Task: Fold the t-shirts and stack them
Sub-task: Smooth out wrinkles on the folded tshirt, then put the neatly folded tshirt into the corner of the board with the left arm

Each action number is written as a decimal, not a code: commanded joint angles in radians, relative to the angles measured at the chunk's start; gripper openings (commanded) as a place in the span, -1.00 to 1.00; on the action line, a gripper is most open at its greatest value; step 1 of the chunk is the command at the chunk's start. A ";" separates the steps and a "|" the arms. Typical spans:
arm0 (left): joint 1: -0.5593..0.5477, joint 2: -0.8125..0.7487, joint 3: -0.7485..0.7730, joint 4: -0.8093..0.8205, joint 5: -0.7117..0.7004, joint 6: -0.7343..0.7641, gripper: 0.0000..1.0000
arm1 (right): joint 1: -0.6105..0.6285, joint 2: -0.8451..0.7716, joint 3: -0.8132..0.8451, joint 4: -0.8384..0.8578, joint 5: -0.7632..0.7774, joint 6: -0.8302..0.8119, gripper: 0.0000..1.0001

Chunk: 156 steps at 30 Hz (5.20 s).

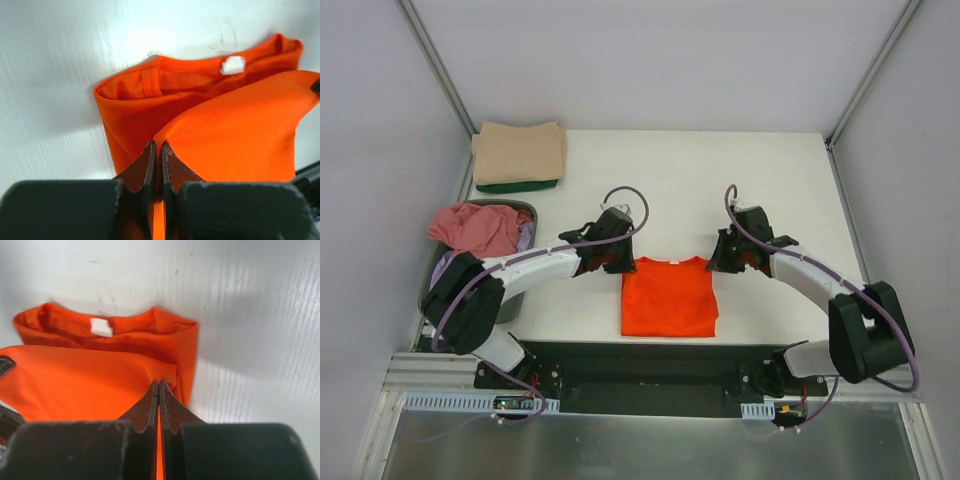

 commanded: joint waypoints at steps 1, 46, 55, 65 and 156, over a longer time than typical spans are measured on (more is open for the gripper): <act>0.048 0.104 0.071 -0.008 -0.046 0.035 -0.99 | -0.007 0.117 0.065 0.097 0.036 -0.020 -0.99; -0.127 0.249 0.023 -0.171 -0.141 -0.080 -0.09 | -0.053 -0.576 -0.261 -0.032 0.052 0.040 0.92; -0.138 0.339 0.184 -0.364 -0.353 -0.066 -1.00 | -0.055 -0.600 -0.263 -0.064 0.004 -0.007 0.92; -0.031 0.384 0.431 -0.419 -0.715 0.191 -1.00 | -0.056 -0.668 -0.289 -0.080 0.050 -0.070 0.92; 0.807 0.619 1.061 0.162 -0.187 1.204 0.98 | -0.059 -0.496 -0.217 -0.132 0.371 -0.067 0.92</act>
